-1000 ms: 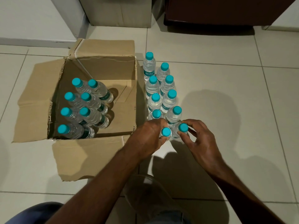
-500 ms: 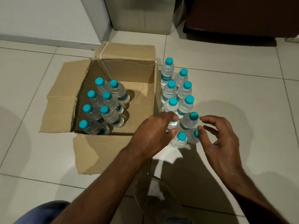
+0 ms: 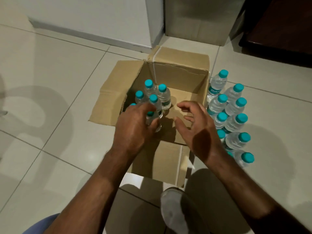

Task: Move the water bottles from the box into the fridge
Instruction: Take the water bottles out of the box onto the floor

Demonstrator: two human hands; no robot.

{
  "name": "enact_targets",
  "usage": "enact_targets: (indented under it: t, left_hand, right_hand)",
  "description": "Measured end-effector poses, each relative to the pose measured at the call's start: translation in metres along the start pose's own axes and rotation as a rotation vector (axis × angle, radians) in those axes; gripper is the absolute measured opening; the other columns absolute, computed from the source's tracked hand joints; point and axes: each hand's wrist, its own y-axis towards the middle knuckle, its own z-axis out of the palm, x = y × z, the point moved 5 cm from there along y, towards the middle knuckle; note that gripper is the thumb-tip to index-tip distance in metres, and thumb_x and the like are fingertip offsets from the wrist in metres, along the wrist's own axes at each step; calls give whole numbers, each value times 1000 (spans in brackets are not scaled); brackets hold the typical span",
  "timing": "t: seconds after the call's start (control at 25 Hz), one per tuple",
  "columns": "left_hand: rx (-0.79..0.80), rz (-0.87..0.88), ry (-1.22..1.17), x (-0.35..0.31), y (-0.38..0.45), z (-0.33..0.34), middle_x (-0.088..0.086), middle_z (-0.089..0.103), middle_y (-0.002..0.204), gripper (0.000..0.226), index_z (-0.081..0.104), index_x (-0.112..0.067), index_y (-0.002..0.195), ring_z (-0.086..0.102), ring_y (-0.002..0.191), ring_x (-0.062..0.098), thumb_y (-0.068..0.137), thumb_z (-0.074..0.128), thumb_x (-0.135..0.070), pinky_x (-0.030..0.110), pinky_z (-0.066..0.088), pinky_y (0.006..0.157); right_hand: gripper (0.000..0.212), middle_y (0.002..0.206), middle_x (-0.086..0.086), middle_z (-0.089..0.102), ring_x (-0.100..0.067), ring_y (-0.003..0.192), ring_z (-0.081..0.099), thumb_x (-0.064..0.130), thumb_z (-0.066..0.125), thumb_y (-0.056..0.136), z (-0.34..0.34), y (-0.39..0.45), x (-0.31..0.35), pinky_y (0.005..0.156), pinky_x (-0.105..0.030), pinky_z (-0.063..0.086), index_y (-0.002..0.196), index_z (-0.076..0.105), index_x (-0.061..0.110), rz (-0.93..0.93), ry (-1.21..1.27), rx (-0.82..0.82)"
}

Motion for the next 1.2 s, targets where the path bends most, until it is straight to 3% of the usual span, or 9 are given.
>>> enact_targets:
  t: [0.12,0.24,0.56,0.8,1.08,1.16,1.2]
  left_hand:
    - [4,-15,195,24,-7,-7,-1,61,133,41,58,-29,126,51,127,21,91,61,-51,46,35,109]
    - [-12,-27,324,35,-12,-9,2,54,140,42,59,-28,125,41,135,24,90,62,-51,51,22,111]
    - [47,-253,479,56,-9,-4,5,26,152,46,64,-28,114,19,141,30,83,63,-62,58,16,112]
    - [91,-319,465,54,-5,-5,6,28,154,34,72,-24,100,16,144,30,79,77,-50,63,15,112]
    - [69,-228,504,36,-10,-11,9,22,163,38,66,-21,114,6,153,31,91,62,-50,63,-1,119]
    - [50,-207,499,28,-10,-16,11,26,162,42,61,-18,121,10,153,31,95,55,-50,57,-4,120]
    - [30,-198,468,23,-11,-18,12,30,160,44,58,-15,125,18,151,31,98,51,-49,54,2,121]
  right_hand:
    - [44,135,13,50,-3,121,52,34,65,94,34,17,11,96,-22,51,134,50,27,-50,-38,77]
    - [49,142,7,49,-8,126,50,33,67,93,59,28,15,100,-28,52,138,49,26,-55,-140,117]
    - [48,138,3,51,-12,125,50,34,69,93,89,38,8,103,-31,50,137,52,23,-98,-321,153]
    - [44,133,4,54,-11,120,54,31,72,91,88,43,0,99,-31,52,132,58,23,-109,-272,173]
    - [41,127,6,62,-4,110,58,29,74,88,68,36,-5,92,-23,53,127,62,24,-96,-158,144]
    - [43,127,8,63,-1,112,58,34,73,88,60,32,-4,91,-19,52,128,60,26,-79,-88,127]
    - [44,129,9,63,0,114,58,36,71,88,56,30,-1,92,-19,52,129,59,27,-66,-43,120]
